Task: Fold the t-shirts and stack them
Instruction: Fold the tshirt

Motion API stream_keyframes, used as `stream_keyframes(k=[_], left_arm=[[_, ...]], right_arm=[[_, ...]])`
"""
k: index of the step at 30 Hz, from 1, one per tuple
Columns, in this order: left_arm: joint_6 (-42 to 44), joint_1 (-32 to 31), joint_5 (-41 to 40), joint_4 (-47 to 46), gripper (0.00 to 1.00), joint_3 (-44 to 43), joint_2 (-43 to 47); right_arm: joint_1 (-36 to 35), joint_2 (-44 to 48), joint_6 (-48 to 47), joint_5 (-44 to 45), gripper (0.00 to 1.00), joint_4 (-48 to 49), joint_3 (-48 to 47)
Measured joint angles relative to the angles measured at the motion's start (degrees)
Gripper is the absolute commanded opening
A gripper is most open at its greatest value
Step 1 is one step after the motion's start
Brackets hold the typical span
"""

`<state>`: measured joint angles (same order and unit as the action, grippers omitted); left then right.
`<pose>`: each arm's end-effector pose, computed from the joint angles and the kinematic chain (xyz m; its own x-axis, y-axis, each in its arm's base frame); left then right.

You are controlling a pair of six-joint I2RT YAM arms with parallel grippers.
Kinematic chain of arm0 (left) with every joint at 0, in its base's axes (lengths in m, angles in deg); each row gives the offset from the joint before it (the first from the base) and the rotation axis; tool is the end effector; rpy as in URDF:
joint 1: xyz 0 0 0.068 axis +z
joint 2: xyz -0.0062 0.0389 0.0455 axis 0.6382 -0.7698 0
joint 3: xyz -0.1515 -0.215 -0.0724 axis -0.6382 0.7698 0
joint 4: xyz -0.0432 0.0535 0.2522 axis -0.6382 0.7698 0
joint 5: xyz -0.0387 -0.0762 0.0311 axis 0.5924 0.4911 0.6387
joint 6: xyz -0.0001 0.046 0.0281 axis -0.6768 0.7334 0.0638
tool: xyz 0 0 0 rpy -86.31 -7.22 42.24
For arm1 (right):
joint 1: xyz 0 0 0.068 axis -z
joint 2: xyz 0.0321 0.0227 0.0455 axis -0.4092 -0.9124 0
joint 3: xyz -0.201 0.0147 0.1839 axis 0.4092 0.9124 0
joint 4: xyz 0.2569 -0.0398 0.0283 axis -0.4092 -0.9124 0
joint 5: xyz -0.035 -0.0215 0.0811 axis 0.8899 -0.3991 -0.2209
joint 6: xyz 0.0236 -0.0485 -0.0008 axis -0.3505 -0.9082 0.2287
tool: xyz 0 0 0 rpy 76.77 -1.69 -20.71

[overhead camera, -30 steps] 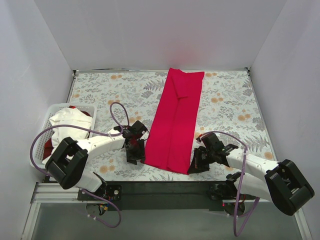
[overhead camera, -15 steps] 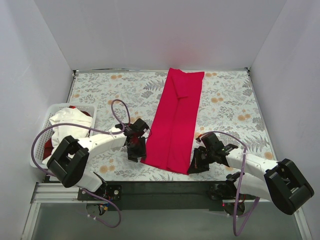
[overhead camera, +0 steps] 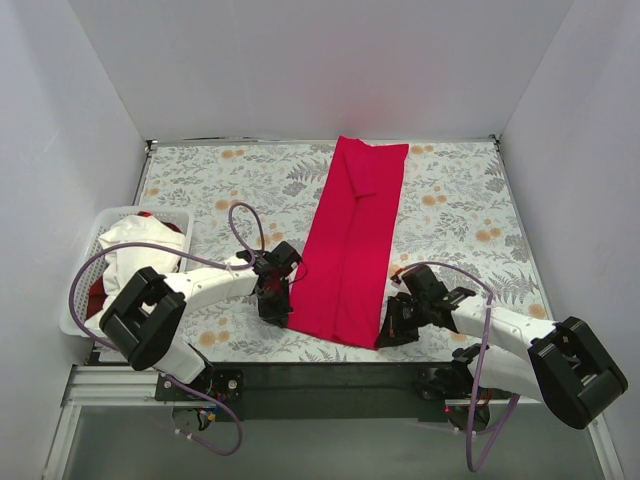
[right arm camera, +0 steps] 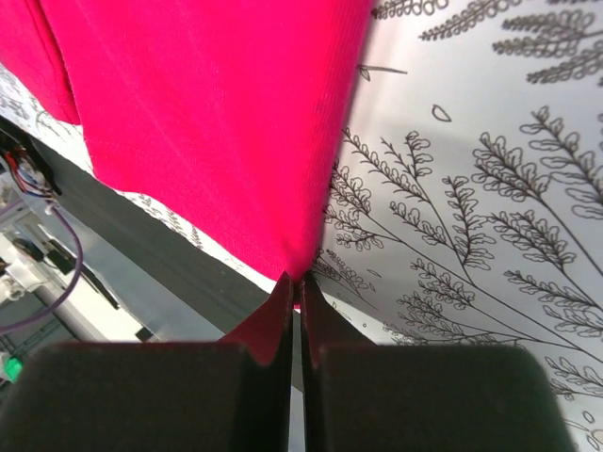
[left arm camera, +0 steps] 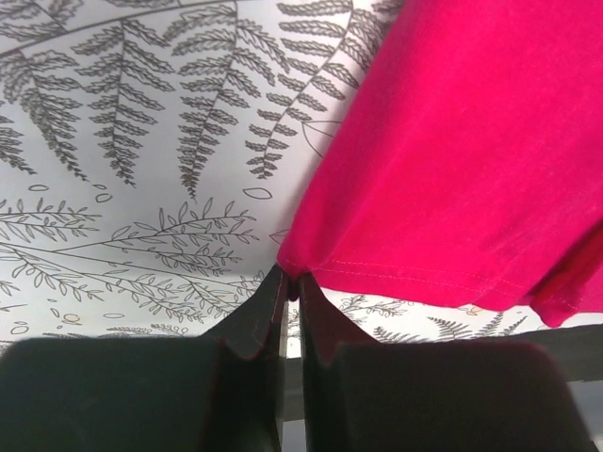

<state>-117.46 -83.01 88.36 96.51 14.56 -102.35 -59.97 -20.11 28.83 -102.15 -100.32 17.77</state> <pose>0.1732 -0.1663 0.1531 -0.7512 -0.6586 0.0441 -0.6587 0.7438 -0.1137 0.1305 0.1131 0.1270 -0.9948 0.0495 -0.0891 -0.0151 0.7926 0.6096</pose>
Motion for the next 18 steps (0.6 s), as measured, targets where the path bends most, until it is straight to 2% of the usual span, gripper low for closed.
stream_keyframes(k=[5, 12, 15, 18], left_arm=[[-1.25, -1.97, 0.98, -0.02, 0.00, 0.39, 0.57], [-5.53, -10.69, 4.90, 0.52, 0.00, 3.34, 3.10], [-6.45, -11.80, 6.01, 1.46, 0.00, 3.54, 3.58], [-5.95, -11.23, 5.66, 3.56, 0.00, -0.55, 2.01]], right_arm=[[-0.17, -1.75, -4.13, 0.04, 0.01, -4.57, -2.47], [-0.26, 1.05, -8.76, -0.94, 0.01, -13.27, -2.49], [-0.33, 2.49, -9.86, 2.10, 0.01, -17.55, -3.56], [-0.02, 2.05, -11.06, 6.86, 0.01, -20.61, -8.02]])
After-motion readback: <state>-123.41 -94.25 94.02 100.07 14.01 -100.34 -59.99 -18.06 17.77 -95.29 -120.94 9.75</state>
